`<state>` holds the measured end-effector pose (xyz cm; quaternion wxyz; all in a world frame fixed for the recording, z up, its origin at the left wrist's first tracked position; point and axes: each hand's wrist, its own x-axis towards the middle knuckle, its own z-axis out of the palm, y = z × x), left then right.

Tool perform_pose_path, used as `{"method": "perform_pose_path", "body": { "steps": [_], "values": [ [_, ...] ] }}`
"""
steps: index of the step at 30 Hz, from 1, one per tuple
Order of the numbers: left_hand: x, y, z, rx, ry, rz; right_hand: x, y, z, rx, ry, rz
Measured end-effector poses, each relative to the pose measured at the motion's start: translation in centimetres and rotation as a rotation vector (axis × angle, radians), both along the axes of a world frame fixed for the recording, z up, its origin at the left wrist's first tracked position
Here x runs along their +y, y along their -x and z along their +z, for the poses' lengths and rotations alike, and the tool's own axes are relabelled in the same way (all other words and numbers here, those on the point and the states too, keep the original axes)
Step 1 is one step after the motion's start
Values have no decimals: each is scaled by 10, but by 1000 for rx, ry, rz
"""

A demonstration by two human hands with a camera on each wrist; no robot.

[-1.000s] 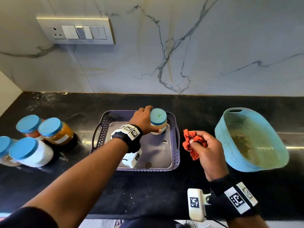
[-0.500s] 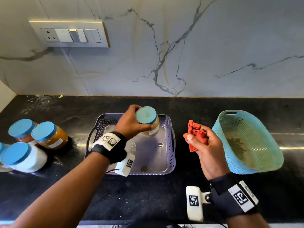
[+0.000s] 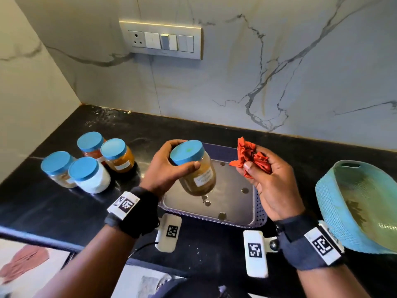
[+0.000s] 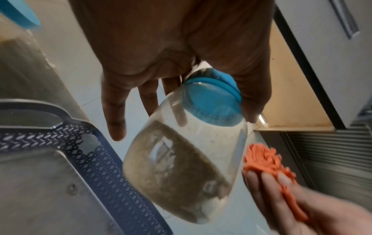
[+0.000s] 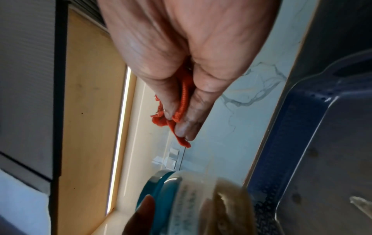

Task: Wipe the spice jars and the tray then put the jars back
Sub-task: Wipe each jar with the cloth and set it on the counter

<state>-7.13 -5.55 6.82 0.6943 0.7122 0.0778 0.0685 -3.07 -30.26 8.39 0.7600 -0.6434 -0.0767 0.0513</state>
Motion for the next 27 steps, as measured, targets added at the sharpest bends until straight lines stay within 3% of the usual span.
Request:
{"method": "perform_pose_path", "body": {
  "steps": [4, 7, 13, 17, 24, 27],
  "values": [
    [1, 19, -7, -71, -127, -4, 26, 12, 9, -70, 26, 86],
    [2, 27, -7, -105, -112, -4, 42, 19, 17, -176, 59, 99],
    [4, 37, -10, -95, 196, -85, 63, 35, 19, -145, -43, 83],
    [6, 41, -11, -48, 301, -129, 61, 38, 20, -124, -42, 75],
    [-2, 42, -2, -63, 212, -155, 63, 44, 35, -318, 161, 50],
    [-5, 42, -1, -85, 109, -180, 59, 42, 37, -514, 420, 43]
  ]
}}
